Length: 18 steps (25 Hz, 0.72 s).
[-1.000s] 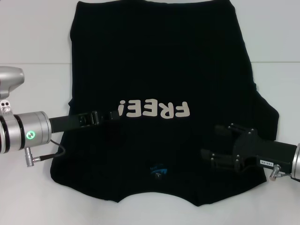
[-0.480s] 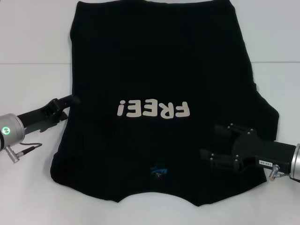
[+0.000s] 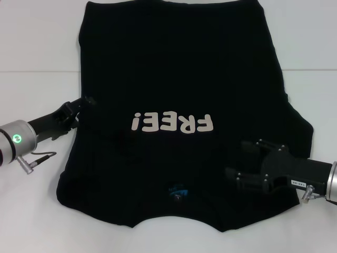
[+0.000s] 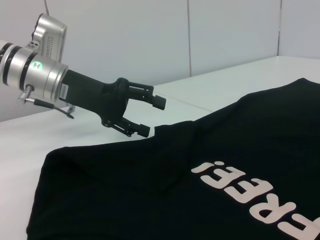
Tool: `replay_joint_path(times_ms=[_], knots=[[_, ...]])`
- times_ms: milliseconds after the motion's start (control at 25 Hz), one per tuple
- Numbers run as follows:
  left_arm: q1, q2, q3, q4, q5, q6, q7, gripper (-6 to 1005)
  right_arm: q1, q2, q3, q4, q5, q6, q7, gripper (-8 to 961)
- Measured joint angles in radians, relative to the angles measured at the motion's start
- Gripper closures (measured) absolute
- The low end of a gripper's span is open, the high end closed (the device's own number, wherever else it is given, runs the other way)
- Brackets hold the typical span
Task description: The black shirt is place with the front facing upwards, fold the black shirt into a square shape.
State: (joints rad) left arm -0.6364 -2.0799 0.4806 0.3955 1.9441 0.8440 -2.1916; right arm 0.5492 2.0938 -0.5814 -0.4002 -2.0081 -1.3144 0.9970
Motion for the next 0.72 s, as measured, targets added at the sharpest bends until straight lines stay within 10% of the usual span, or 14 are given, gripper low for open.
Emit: replay_joint_path(times_ms=[720], knots=[[-0.046, -0.025, -0.002, -0.011, -0.02, -0.09, 0.018, 85, 0.0, 0.0, 0.0, 0.0, 0.0, 0.0, 0.0, 53]])
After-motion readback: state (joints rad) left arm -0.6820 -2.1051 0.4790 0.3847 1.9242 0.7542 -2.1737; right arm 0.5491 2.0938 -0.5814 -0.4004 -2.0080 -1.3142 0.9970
